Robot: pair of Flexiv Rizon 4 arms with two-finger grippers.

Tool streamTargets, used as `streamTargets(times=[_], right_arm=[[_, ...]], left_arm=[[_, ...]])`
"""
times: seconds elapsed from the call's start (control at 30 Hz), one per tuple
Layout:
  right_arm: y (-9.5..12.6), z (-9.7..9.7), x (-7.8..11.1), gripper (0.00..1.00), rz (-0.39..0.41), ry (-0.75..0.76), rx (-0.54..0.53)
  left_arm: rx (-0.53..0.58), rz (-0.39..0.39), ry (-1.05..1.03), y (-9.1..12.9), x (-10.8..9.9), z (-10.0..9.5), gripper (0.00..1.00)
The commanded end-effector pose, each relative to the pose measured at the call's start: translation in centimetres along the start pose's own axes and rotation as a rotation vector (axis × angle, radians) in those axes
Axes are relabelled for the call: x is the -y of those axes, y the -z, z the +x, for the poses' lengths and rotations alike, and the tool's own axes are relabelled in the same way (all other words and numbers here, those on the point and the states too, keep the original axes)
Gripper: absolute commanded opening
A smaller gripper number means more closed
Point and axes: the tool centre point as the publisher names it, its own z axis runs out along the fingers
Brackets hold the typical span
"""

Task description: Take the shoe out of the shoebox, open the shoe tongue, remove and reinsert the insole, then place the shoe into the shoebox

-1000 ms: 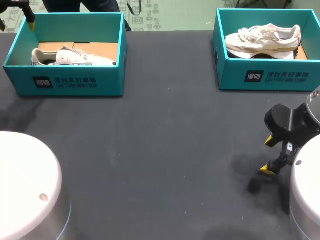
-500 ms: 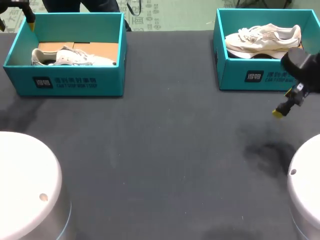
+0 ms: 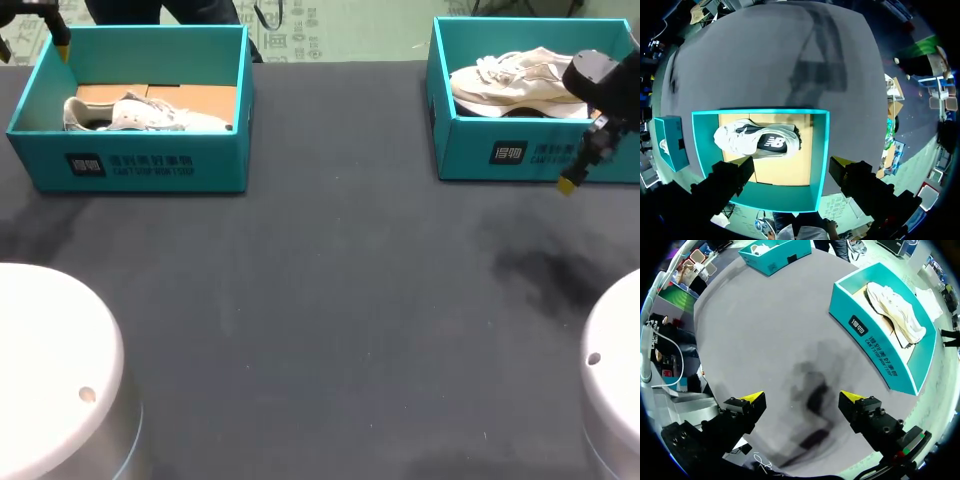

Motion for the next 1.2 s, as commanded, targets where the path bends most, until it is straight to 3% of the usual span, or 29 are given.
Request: streamTargets(times=[0.03,0.1,0.3,0.47,0.57,1.2], right_arm=[[0.7,-1.5,-0.4,1.0,0.003,-0.021,0.023],[2.3,-4.9,-1.2,1.0,-0.012,-0.065,0.06],[5.0,-12.8,-3.0,1.0,0.048,-0.217,0.065],[6.6,-18.4,-4.9,1.0,0.105,-0.342,0.064],[7.3,-20.5,-6.6,1.0,0.11,-0.406,0.049],[7.3,-21.5,-7.4,1.0,0.114,-0.415,0.07]], left_arm=[[-0.002,-0.002,-0.001,0.0,0.1,0.0,1.0],[-0.002,-0.002,-0.001,0.0,0.1,0.0,1.0],[-0.002,-0.002,-0.001,0.0,0.1,0.0,1.0],[-0.002,-0.002,-0.001,0.0,0.1,0.0,1.0],[-0.002,-0.002,-0.001,0.0,0.1,0.0,1.0],[-0.002,-0.002,-0.001,0.0,0.1,0.0,1.0]])
